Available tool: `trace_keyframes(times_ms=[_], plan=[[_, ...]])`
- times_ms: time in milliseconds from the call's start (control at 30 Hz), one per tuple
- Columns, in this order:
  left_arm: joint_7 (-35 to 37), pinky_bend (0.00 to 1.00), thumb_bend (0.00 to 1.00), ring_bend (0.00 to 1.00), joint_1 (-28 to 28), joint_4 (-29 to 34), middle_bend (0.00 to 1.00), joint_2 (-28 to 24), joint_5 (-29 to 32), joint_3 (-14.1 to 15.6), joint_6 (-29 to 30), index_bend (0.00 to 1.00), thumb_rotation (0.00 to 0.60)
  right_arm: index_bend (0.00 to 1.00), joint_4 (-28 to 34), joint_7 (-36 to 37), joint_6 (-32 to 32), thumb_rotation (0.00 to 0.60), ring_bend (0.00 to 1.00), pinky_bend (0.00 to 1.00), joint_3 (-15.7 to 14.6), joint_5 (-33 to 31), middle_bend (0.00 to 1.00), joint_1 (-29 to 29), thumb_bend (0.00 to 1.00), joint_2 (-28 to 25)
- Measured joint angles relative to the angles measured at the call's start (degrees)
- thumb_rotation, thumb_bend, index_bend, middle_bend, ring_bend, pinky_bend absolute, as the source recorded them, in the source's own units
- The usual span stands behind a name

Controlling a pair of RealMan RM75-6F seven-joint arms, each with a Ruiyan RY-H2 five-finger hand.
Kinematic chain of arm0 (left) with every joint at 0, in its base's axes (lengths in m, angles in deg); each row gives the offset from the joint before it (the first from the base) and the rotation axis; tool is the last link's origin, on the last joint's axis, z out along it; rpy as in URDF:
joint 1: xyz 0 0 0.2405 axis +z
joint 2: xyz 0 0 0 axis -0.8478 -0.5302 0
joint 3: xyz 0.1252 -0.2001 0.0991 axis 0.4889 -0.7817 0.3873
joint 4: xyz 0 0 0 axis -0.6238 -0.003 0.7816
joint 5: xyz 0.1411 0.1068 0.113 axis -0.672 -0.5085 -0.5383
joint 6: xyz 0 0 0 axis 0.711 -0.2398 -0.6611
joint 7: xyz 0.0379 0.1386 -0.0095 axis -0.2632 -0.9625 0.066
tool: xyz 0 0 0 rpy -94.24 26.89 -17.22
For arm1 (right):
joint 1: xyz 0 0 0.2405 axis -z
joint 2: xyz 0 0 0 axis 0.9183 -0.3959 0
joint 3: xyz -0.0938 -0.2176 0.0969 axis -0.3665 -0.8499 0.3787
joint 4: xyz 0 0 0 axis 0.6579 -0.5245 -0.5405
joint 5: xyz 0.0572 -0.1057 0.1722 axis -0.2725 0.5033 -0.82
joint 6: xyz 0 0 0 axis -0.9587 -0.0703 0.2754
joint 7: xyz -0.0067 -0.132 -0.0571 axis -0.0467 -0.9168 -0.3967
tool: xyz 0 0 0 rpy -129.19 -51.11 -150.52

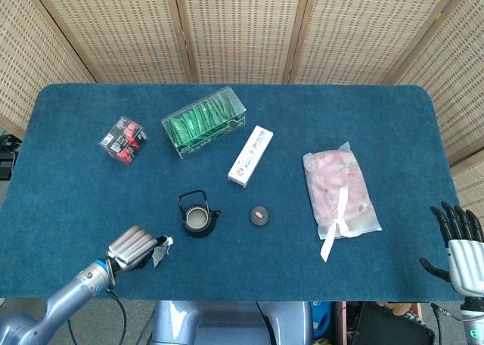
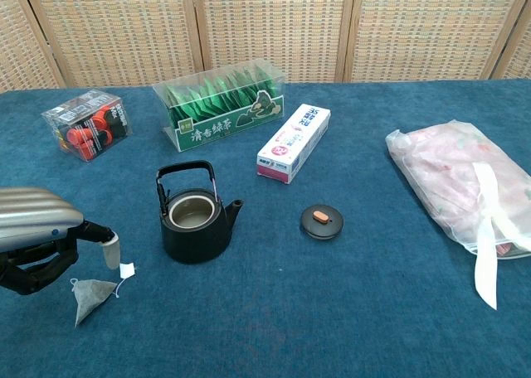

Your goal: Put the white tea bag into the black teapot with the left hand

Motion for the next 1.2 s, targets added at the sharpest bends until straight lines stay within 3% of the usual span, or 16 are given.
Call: trace_keyframes(times_ms=[467, 767, 1200], plan=[[1.28, 0.68, 0.83, 0.79, -2.98, -3.48, 0.84, 3.21, 4.99, 0.27, -2.15, 0.31, 0.600, 0.12, 0.00, 0.06, 0.06, 0.600, 0.03, 0.08, -0.05, -0.24, 0.12, 0.39, 0.17, -0.04], [-0.44, 0.68, 0.83, 0.79, -3.23, -3.92, 0.84, 2.84, 7.78, 1.16, -0.07, 0.31, 0.600, 0.12, -0.11, 0.34, 0.06, 0.600, 0.03, 0.08, -0.03, -0.16, 0.12, 0.47, 0.17, 0.06], [3.41, 0.68, 0.83, 0.79, -3.71, -3.43, 0.84, 3.23, 6.06, 1.56, 0.22, 0.31, 0.600, 0.12, -0.57, 0.81, -0.16, 0.600, 0.03, 0.08, 0.01, -0.49, 0.12, 0.63, 0.17, 0.11]])
